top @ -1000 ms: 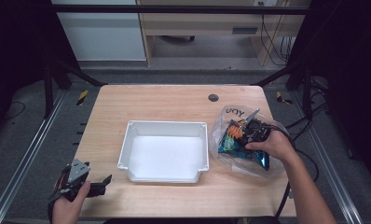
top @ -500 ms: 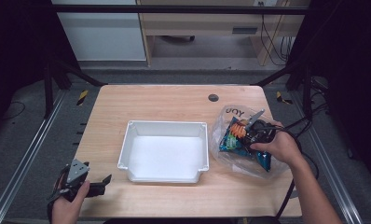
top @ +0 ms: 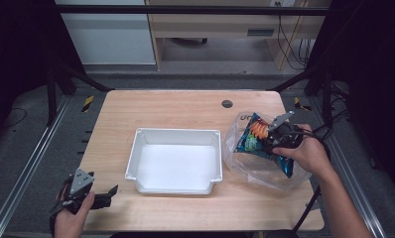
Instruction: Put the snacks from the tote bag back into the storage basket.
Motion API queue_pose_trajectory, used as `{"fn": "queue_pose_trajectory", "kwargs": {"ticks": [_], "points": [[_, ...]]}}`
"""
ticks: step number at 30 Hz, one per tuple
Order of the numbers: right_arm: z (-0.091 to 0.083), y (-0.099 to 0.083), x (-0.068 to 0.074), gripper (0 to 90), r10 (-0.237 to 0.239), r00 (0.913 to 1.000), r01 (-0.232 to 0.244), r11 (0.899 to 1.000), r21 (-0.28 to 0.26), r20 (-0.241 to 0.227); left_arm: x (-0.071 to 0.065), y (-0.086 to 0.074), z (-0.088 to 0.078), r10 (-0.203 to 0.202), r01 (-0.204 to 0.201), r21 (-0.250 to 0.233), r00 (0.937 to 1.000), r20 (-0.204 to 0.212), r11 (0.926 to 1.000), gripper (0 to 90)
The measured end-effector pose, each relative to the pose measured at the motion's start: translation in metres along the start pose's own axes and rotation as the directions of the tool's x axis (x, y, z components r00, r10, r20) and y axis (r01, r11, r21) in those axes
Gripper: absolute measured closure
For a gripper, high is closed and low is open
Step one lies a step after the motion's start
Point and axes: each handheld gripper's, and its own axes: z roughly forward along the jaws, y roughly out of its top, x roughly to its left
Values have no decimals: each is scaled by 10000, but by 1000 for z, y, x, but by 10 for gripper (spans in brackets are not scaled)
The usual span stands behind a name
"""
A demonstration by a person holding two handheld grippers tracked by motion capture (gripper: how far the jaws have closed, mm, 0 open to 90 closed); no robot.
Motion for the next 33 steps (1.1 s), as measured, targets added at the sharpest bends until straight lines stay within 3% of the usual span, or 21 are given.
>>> {"fn": "queue_pose_trajectory", "kwargs": {"ticks": [12,15,27,33], "points": [[-31,0,3,412,151,9999,-144,9922,-1236,44,2,-1,-1,-141,141,-45,9999,-47,9999,31],[-36,2,5,413,188,9998,-180,9912,-1308,47,5,-1,-1,-259,258,-73,9996,-111,9996,31],[-51,7,13,420,428,9984,-344,9787,-2025,373,1,1,1,-24,23,-67,9999,-121,10000,24],[-52,15,15,420,318,9989,-243,9794,-2002,341,2,1,2,6,-6,-48,10000,-82,10000,24]]}}
